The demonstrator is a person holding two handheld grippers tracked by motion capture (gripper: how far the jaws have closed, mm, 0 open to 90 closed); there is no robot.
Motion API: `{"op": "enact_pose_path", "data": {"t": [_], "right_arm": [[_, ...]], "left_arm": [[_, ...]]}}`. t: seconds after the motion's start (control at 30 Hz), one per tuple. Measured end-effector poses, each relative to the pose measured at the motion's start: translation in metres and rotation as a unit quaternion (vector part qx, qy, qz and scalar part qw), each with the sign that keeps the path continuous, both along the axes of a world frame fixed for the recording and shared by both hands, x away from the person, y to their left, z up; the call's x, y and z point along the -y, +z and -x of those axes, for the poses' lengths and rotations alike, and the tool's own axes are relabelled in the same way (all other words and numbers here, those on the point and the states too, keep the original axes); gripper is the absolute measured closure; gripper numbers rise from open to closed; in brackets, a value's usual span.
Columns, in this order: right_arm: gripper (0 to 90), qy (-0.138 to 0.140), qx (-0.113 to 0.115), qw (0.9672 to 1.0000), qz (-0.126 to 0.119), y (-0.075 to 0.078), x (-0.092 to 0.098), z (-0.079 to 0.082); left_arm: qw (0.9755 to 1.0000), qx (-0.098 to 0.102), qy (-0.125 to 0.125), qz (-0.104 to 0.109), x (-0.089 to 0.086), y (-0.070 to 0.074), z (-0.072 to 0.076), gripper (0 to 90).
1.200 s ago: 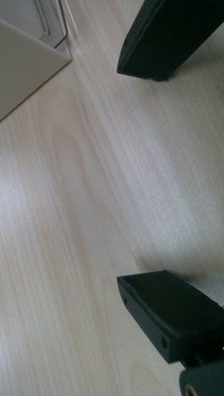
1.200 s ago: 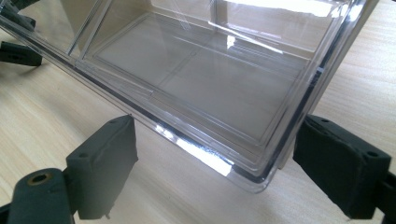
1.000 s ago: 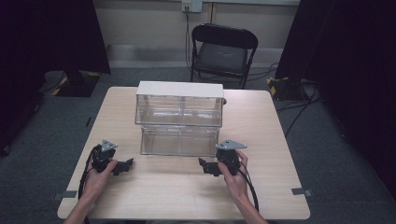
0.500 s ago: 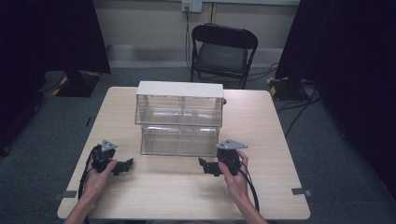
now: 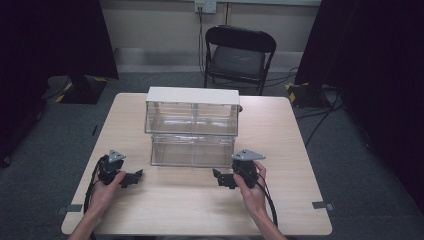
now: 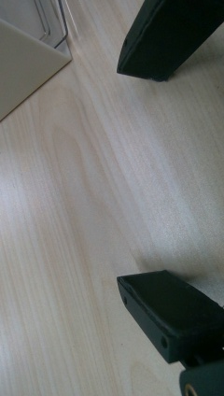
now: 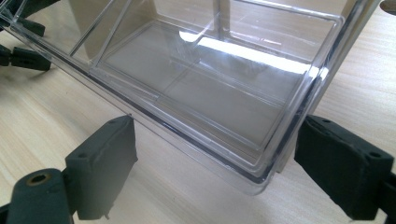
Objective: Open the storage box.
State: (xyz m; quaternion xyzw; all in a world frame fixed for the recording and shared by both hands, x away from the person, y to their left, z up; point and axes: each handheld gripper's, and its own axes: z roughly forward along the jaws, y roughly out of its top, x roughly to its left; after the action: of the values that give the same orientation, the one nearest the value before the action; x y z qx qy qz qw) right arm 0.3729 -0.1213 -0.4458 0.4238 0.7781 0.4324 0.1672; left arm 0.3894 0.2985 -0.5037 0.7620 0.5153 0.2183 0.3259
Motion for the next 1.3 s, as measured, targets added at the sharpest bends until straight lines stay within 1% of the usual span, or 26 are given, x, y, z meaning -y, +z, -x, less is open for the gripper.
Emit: {"op": "enact_pose_path", "data": {"t": [0.17,0.27,0.6,1.07,1.23,1.3], "right_arm": [[12.0,0.003,0.003,1.0,-0.003,0.0014,0.0007,0.0005],[12.4,-0.001,0.009,0.9999,-0.006,0.0026,0.0011,0.0006],[12.2,0.0,0.009,0.9999,-0.006,0.004,0.0012,0.0008],[11.0,0.004,0.014,0.9998,-0.012,0.0063,0.002,0.0008],[11.0,0.001,0.017,0.9998,-0.014,0.007,0.002,0.0002],[11.0,-0.001,0.015,0.9998,-0.014,0.0073,0.0015,0.0]], "left_arm": [[1.0,0.0,0.0,0.0,0.0,0.0,0.0,1.2],[1.0,0.0,0.0,0.0,0.0,0.0,0.0,1.2],[1.0,0.0,0.0,0.0,0.0,0.0,0.0,1.2],[1.0,0.0,0.0,0.0,0.0,0.0,0.0,1.2],[1.0,0.0,0.0,0.0,0.0,0.0,0.0,1.2],[1.0,0.0,0.0,-0.001,-0.0001,0.0001,0.0,1.2]]}}
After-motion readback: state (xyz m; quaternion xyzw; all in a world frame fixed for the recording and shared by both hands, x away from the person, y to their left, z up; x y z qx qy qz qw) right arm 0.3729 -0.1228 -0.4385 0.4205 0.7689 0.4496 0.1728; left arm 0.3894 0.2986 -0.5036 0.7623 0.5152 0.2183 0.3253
